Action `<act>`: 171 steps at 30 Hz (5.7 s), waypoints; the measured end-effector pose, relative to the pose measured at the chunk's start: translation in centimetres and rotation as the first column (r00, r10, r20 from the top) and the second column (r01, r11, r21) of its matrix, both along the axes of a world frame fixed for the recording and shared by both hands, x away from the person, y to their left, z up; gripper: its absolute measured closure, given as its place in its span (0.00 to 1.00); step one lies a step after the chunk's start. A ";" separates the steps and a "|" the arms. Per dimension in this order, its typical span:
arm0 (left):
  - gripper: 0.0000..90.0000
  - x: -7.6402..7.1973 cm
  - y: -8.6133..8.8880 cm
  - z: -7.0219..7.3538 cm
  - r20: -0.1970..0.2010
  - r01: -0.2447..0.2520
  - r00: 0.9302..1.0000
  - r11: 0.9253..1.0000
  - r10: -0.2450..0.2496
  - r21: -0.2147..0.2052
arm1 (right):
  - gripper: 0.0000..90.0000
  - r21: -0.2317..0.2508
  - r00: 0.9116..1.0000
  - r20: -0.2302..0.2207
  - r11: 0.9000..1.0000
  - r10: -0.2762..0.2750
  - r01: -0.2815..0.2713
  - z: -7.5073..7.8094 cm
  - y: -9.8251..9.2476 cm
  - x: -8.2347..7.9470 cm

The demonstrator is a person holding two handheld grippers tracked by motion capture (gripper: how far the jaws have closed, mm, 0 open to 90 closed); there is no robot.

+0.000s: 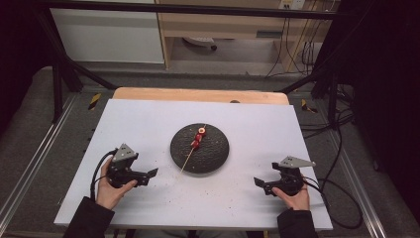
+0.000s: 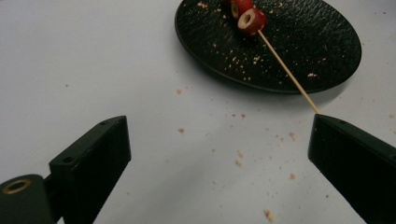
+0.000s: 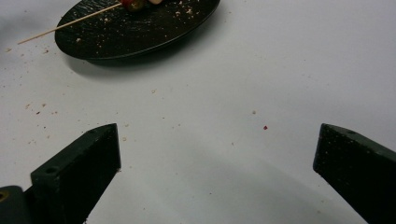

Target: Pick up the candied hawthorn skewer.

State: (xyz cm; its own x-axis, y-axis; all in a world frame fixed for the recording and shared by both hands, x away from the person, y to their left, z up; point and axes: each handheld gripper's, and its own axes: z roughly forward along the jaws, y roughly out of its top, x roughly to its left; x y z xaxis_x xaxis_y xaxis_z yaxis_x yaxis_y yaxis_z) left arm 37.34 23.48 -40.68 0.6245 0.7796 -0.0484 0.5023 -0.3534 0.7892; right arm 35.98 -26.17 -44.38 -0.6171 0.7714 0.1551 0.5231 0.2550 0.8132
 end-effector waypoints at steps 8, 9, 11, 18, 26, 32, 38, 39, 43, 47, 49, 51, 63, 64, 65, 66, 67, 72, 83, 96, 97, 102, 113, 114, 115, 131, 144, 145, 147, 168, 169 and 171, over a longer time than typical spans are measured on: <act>0.08 1.2 -2.9 0.8 -0.012 0.005 1.000 1.000 -0.004 0.026 | 0.02 0.003 1.000 0.002 1.000 0.001 -0.001 0.0 0.0 0.0; 0.09 1.4 -3.3 0.9 -0.017 0.005 1.000 0.999 -0.005 0.033 | 0.02 0.002 1.000 0.002 1.000 0.001 -0.001 0.0 0.0 0.0; 0.09 1.7 -4.0 0.9 -0.026 0.004 1.000 0.999 -0.003 0.040 | 0.02 0.003 1.000 0.001 1.000 0.001 -0.001 0.0 0.0 0.0; 0.16 2.8 -6.2 0.9 -0.054 0.009 0.999 0.999 -0.006 0.050 | 0.02 0.005 1.000 -0.002 1.000 0.002 -0.002 0.0 0.0 0.0; 0.27 4.1 -8.5 0.6 -0.096 0.022 0.995 0.995 -0.013 0.095 | 0.02 0.006 1.000 -0.002 1.000 0.004 -0.004 0.0 0.0 0.0; 0.39 4.8 -10.0 0.4 -0.130 0.041 0.991 0.992 -0.025 0.117 | 0.02 0.003 1.000 -0.005 1.000 0.006 -0.006 0.0 0.0 0.0; 0.54 5.5 -11.4 -0.2 -0.168 0.044 0.985 0.990 -0.021 0.130 | 0.02 0.002 1.000 -0.007 1.000 0.007 -0.007 -0.1 0.1 0.1; 0.56 5.6 -11.5 -0.3 -0.170 0.039 0.985 0.990 -0.015 0.135 | 0.02 0.002 1.000 -0.006 1.000 0.007 -0.007 -0.1 0.1 0.1; 0.65 5.9 -12.0 -0.7 -0.192 0.037 0.981 0.987 -0.007 0.154 | 0.02 0.004 1.000 -0.009 1.000 0.006 -0.006 0.0 0.0 0.0; 0.73 6.0 -12.5 -1.0 -0.203 0.033 0.979 0.985 0.003 0.172 | 0.02 0.005 1.000 -0.008 1.000 0.007 -0.007 0.0 0.0 0.0; 0.75 6.1 -12.7 -1.2 -0.209 0.029 0.978 0.983 0.010 0.182 | 0.02 0.006 1.000 -0.008 1.000 0.008 -0.007 0.0 0.0 0.0; 0.78 6.2 -12.9 -1.3 -0.217 0.023 0.976 0.982 0.019 0.189 | 0.02 0.005 1.000 -0.008 1.000 0.007 -0.007 0.0 0.0 0.0; 0.92 6.4 -13.3 -1.4 -0.246 -0.044 0.965 0.984 0.086 0.171 | 0.02 0.005 1.000 -0.008 1.000 0.009 -0.009 0.0 0.0 0.0; 0.93 6.3 -13.3 -1.4 -0.247 -0.049 0.965 0.984 0.091 0.171 | 0.02 0.005 1.000 -0.007 1.000 0.009 -0.009 0.0 0.0 0.0; 0.95 6.3 -13.3 -1.5 -0.245 -0.058 0.964 0.984 0.099 0.168 | 0.02 0.007 1.000 -0.004 1.000 0.009 -0.009 0.0 0.0 0.1; 0.96 6.3 -13.3 -1.5 -0.246 -0.063 0.964 0.984 0.102 0.164 | 0.02 0.007 1.000 -0.005 1.000 0.009 -0.009 0.0 0.0 0.0; 0.97 6.3 -13.2 -1.5 -0.249 -0.061 0.963 0.985 0.100 0.159 | 0.02 0.006 1.000 -0.006 1.000 0.009 -0.009 0.0 0.0 0.0; 0.97 6.1 -13.0 -1.4 -0.238 -0.069 0.966 0.987 0.102 0.142 | 0.02 0.006 1.000 -0.008 1.000 0.010 -0.010 0.0 0.0 0.0; 0.98 4.9 -11.2 -0.3 -0.160 -0.052 0.985 0.997 0.061 0.059 | 0.02 0.009 1.000 -0.006 1.000 0.006 -0.006 0.1 0.0 0.0; 0.98 2.5 -7.3 0.4 -0.086 -0.014 0.996 0.999 0.010 -0.046 | 0.02 0.028 1.000 -0.007 1.000 0.004 -0.003 0.4 0.4 -0.1; 0.98 2.4 -7.0 0.4 -0.084 -0.010 0.996 0.999 0.006 -0.047 | 0.02 0.029 1.000 -0.010 1.000 0.009 -0.008 0.4 0.5 -0.1; 0.98 1.5 -5.6 0.3 -0.080 0.009 0.997 0.998 -0.014 -0.061 | 0.02 0.048 1.000 -0.026 0.999 0.013 -0.012 0.5 1.1 -0.1; 0.98 -0.4 -2.7 -1.0 -0.050 0.014 0.999 0.996 -0.019 -0.093 | 0.02 0.071 0.999 -0.034 0.997 0.028 -0.026 1.1 3.0 0.0; 0.98 -0.5 -2.4 -1.1 -0.049 0.018 0.999 0.995 -0.023 -0.096 | 0.02 0.076 0.999 -0.036 0.997 0.031 -0.028 1.2 3.3 0.1; 0.98 -0.6 -2.2 -1.2 -0.043 0.017 0.999 0.995 -0.021 -0.095 | 0.02 0.069 0.999 -0.036 0.997 0.034 -0.032 1.2 3.5 0.1; 0.98 -2.1 -1.9 -1.6 -0.011 0.050 0.999 0.993 -0.052 -0.104 | 0.01 0.108 0.996 -0.008 0.991 0.083 -0.082 3.4 10.3 1.5; 0.98 -2.9 -3.3 -1.7 -0.002 0.098 0.995 0.991 -0.099 -0.096 | 0.06 0.186 0.996 -0.028 0.980 0.081 -0.075 4.0 14.2 3.3; 0.98 -2.9 -3.5 -1.7 0.000 0.102 0.995 0.990 -0.103 -0.096 | 0.07 0.193 0.996 -0.034 0.979 0.080 -0.072 4.0 14.3 3.5; 0.98 -3.0 -3.8 -1.7 0.001 0.111 0.994 0.989 -0.112 -0.094 | 0.10 0.205 0.996 -0.040 0.976 0.080 -0.070 3.9 14.4 3.7; 0.98 -4.2 -6.5 -1.8 0.026 0.188 0.982 0.979 -0.187 -0.081 | 0.50 0.308 0.990 -0.103 0.949 0.096 -0.060 3.6 14.6 4.7; 0.98 -4.3 -6.6 -1.8 0.028 0.191 0.982 0.978 -0.189 -0.079 | 0.52 0.311 0.990 -0.106 0.949 0.098 -0.060 3.6 14.6 4.7; 0.98 -4.4 -6.7 -1.8 0.033 0.194 0.981 0.978 -0.192 -0.077 | 0.56 0.316 0.989 -0.112 0.947 0.101 -0.061 3.6 14.6 4.7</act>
State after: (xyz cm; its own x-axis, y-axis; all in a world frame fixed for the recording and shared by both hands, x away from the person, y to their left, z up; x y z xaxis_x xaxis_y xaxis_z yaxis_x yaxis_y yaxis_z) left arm 32.91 16.80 -42.51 0.7646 0.6385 -0.0875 0.4101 -0.3774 0.8303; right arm 40.69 -11.58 -40.82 -0.6358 0.6204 0.4592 0.6139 0.0459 0.7880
